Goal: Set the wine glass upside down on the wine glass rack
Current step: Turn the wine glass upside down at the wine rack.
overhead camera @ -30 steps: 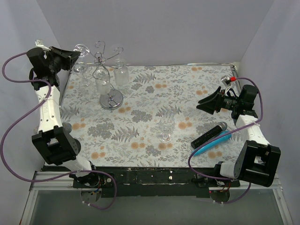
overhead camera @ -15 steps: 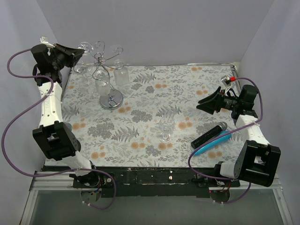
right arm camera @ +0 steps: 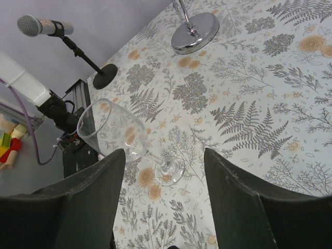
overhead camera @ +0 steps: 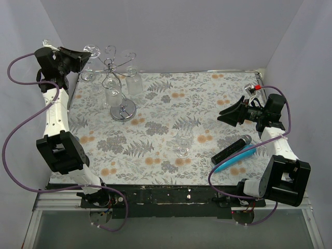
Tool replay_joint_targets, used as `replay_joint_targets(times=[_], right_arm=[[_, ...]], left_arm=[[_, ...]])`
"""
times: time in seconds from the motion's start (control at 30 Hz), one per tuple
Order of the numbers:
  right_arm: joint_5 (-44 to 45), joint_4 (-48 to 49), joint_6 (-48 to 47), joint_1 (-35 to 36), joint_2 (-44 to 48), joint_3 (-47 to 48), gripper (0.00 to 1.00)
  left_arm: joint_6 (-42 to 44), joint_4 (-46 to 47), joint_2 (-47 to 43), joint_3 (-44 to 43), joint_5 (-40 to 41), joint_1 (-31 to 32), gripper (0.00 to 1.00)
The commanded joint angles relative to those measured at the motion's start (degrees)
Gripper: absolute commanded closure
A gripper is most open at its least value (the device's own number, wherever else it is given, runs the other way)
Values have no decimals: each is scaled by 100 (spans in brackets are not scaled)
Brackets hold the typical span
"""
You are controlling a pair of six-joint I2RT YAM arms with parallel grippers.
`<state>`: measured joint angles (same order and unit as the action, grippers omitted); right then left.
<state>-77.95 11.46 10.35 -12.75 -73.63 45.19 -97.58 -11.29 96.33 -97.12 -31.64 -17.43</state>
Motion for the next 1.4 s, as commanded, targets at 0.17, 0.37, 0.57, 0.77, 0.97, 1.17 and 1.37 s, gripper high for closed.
replay_joint_targets(times=[0.17,0.37,0.57,0.77,0.97,1.17,1.37], right_arm=[[-36,40,-15,-26,-3,122,30],[-36,40,-15,-25,6,122,30],[-27,40,-15,-34,15,122,30],[-27,40,-15,-26,32,113,30],[-27,40,-7,-34,50,113,30],[-36,40,-7,-34,68,113,30],[-27,40,-7,-34,68,113,30]], left_arm=[[-15,399,-229,-316,500,-6,100],[20,373,-343,-202,589,-58,100],[-15,461,-510,0,466,-94,100],[-15,505,-703,211,395,-138,100],[-50,575,-853,483,316,-217,100],[-77,663,-976,721,263,-305,99],[-77,681,-985,809,228,-349,95]])
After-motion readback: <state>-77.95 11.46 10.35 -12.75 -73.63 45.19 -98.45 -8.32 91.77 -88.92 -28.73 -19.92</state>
